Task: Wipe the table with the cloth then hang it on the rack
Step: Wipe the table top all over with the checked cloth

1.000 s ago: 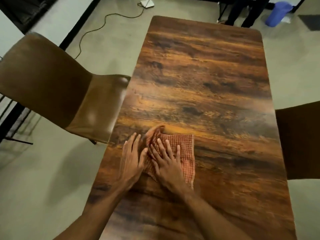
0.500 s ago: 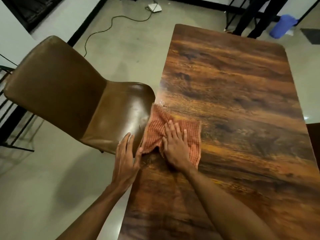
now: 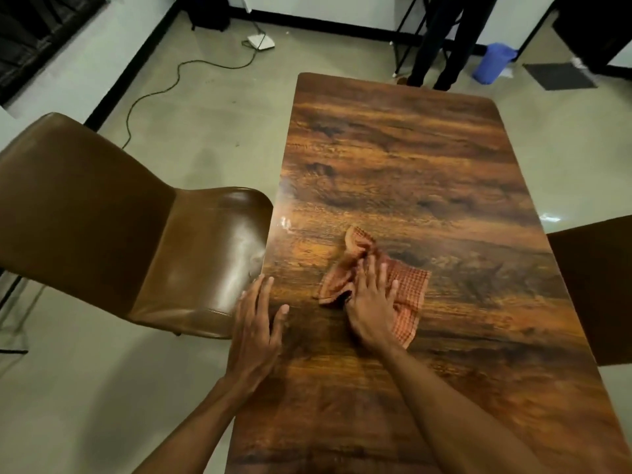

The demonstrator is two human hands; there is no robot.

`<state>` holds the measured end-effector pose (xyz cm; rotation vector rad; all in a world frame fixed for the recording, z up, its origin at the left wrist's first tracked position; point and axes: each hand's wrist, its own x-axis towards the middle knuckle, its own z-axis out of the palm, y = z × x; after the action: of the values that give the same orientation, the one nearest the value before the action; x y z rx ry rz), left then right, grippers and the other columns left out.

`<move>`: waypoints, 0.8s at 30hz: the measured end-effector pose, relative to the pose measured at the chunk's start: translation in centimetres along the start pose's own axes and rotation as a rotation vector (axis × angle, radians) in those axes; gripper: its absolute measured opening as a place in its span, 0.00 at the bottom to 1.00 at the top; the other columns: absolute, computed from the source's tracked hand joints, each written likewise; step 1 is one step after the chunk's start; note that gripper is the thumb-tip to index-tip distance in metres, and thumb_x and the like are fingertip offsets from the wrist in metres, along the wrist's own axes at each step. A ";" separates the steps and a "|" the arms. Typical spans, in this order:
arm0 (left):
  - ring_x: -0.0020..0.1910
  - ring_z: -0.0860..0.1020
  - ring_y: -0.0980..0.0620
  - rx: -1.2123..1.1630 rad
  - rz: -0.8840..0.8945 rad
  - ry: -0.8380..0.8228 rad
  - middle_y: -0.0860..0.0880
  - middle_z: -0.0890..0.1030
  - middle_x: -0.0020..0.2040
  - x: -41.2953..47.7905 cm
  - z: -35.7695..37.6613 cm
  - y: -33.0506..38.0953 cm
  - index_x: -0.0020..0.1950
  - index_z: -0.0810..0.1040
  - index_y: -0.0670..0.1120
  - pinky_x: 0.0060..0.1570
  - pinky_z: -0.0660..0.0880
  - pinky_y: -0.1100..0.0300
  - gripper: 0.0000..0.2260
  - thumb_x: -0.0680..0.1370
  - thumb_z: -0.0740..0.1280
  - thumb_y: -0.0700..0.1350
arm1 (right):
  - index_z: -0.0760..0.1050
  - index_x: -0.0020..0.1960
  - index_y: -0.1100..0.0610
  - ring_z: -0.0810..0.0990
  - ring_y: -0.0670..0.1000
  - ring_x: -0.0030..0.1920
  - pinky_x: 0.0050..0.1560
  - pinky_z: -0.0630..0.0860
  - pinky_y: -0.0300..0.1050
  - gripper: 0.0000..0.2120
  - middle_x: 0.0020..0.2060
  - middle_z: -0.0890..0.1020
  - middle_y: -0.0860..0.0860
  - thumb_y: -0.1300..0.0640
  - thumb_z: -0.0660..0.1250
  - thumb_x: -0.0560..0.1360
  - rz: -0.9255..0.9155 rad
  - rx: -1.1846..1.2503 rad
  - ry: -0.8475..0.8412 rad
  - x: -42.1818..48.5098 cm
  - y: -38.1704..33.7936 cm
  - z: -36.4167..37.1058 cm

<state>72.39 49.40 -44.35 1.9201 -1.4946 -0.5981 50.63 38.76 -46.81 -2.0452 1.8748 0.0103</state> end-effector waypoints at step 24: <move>0.80 0.53 0.56 0.154 -0.078 0.062 0.51 0.57 0.82 11.9 0.6 0.2 0.82 0.57 0.49 0.80 0.45 0.54 0.28 0.83 0.51 0.59 | 0.45 0.85 0.52 0.39 0.58 0.84 0.78 0.36 0.71 0.30 0.84 0.43 0.50 0.44 0.42 0.85 -0.478 -0.027 -0.042 14.6 -11.3 1.3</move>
<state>74.84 37.74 -44.36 2.1024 -1.4699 -0.4646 63.59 25.62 -48.73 -2.4373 1.3256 -0.0449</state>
